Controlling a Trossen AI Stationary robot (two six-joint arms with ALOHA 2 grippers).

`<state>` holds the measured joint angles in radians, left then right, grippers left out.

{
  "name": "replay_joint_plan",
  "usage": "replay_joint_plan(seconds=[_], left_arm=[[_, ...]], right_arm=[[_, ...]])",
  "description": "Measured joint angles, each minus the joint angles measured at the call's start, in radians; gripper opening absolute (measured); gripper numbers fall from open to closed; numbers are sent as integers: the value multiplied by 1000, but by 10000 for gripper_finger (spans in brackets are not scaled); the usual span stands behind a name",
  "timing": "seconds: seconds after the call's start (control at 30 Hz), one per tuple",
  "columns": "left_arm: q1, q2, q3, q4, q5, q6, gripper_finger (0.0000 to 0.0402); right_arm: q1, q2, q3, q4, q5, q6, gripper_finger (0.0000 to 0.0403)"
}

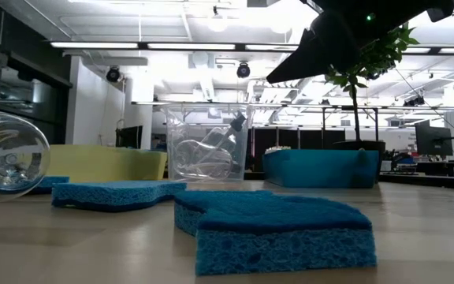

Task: Pick & Place Kitchen Sink Supplies
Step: Put the transparent dishwashing bottle into the transparent bin

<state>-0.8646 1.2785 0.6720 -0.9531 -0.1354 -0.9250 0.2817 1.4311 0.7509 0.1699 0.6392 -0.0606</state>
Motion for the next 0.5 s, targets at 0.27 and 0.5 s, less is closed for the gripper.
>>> replay_joint_plan(seconds=[0.27,0.5], left_arm=[[0,0,0,46,2,0,141],[0,0,0,49,2,-9,129]], right_arm=[[0,0,0,0,0,1,227],[0,0,0,-1,0,1,227]])
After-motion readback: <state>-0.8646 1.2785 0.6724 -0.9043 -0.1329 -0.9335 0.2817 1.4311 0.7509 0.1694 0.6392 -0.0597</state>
